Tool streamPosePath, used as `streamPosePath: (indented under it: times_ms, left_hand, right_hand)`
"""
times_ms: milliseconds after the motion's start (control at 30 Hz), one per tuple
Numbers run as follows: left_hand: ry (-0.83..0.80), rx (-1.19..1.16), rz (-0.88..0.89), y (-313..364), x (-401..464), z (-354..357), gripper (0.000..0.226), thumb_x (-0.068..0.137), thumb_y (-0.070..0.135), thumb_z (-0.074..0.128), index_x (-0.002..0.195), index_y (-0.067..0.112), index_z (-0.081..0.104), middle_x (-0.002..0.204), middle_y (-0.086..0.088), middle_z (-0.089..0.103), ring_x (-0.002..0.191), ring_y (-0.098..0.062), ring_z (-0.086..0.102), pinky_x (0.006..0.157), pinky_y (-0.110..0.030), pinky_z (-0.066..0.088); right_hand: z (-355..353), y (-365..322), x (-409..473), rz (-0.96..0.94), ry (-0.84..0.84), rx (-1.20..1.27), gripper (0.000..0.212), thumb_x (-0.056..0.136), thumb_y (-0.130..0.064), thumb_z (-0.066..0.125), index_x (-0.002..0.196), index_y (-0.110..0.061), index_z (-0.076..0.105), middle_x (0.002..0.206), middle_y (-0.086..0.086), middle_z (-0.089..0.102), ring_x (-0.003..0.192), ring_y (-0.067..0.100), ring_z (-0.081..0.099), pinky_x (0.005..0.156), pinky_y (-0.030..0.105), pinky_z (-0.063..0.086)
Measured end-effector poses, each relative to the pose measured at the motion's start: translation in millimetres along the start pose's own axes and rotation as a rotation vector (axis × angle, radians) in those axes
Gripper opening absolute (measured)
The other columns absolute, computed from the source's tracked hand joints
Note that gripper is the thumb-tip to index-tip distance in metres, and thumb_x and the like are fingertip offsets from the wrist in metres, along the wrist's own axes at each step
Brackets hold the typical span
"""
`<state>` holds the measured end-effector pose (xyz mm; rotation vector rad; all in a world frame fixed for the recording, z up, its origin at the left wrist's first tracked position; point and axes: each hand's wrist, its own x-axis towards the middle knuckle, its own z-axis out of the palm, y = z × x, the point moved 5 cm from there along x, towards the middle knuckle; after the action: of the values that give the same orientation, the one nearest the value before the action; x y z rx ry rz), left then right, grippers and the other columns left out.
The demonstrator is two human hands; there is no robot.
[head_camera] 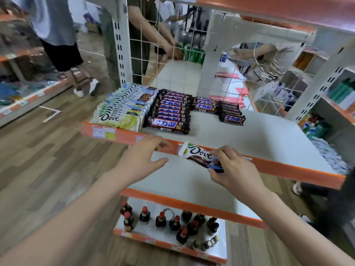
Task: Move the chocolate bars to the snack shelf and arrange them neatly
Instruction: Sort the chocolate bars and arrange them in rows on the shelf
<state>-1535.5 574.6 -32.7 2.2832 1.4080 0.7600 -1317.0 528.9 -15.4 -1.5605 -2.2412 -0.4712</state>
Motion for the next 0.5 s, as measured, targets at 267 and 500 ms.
streamPosePath:
  times_ms: [267,500]
  left_hand:
    - [0.01,-0.024,0.01,-44,9,-55,0.033,0.079,0.026,0.069,0.11,0.023,0.058,0.103,0.007,0.055,0.09,-0.011,0.055,0.077,-0.036,0.049]
    - [0.04,0.014,0.014,-93,23,-108,0.034,0.077,0.025,0.071,0.11,0.022,0.059,0.107,0.005,0.06,0.09,-0.012,0.058,0.079,-0.031,0.048]
  right_hand:
    - [15,-50,51,-0.017,-0.092,-0.005,0.04,0.058,-0.027,0.082,0.091,-0.011,0.066,0.085,0.005,0.064,0.07,0.026,0.064,0.039,0.028,0.046]
    - [38,-97,107,-0.032,-0.215,0.018,0.041,0.084,-0.035,0.062,0.119,-0.014,0.055,0.112,0.002,0.054,0.103,0.023,0.053,0.069,0.036,0.052]
